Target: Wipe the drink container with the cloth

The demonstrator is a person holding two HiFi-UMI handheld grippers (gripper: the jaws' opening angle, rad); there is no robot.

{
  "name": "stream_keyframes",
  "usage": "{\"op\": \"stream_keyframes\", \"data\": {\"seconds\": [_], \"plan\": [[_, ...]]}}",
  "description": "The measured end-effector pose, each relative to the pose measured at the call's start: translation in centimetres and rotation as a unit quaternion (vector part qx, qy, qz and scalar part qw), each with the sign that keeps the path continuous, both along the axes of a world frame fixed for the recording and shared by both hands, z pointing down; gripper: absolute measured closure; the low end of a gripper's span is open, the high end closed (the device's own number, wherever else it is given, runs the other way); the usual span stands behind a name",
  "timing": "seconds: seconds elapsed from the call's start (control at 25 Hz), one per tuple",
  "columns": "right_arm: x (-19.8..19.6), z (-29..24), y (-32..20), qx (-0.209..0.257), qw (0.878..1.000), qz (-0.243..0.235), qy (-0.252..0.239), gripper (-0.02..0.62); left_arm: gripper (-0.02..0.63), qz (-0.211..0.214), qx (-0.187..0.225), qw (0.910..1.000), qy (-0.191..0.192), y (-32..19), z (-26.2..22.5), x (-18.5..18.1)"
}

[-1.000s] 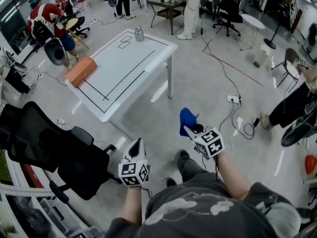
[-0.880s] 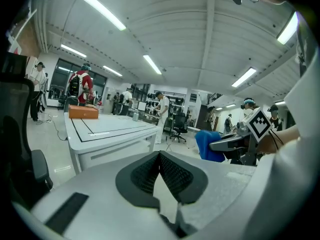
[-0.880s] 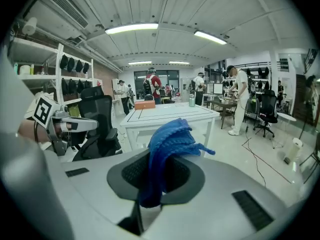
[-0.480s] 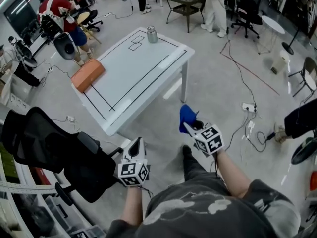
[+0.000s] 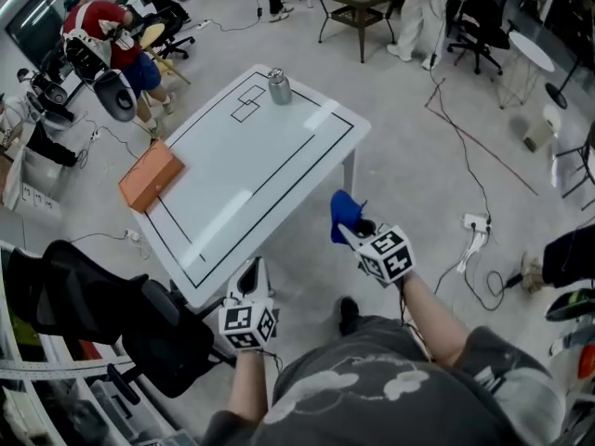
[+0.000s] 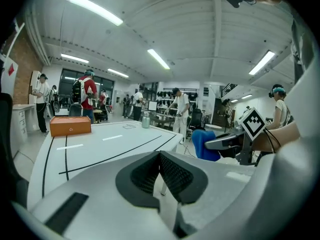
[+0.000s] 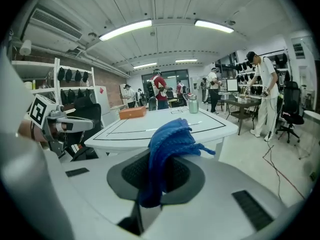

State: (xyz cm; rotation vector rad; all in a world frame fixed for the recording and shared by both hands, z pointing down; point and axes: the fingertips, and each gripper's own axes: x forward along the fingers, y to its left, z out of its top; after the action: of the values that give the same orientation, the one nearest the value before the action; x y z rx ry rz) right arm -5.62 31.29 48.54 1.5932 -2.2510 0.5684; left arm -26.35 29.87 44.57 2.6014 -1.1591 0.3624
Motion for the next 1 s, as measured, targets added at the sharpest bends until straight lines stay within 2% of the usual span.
{"op": "stream_keyframes", "data": {"seconds": [0.24,0.52,0.72,1.0], "plan": [[2.7,0.4,-5.1,-0.003,1.000,-0.025,0.002,0.551,0.604,-0.030,0.009,0.9995,0.008,-4.6,-0.7,2.2],[3.7,0.5,-9.1,-0.003,1.000,-0.022,-0.003,0.549,0.604,-0.045,0.009,0.9986,0.024,-9.1,-1.1,2.9],[5.7,1.4,-13.2,-0.008,1.000,-0.006,0.005,0.549,0.604,-0.030,0.019,0.9988,0.033,-15.0,-1.2,4.4],[10.5,0.1,-23.5,-0.001,0.999,0.030,0.029,0.549,0.604,0.011,0.026,0.9987,0.042,-26.8,-1.5,8.3]]}}
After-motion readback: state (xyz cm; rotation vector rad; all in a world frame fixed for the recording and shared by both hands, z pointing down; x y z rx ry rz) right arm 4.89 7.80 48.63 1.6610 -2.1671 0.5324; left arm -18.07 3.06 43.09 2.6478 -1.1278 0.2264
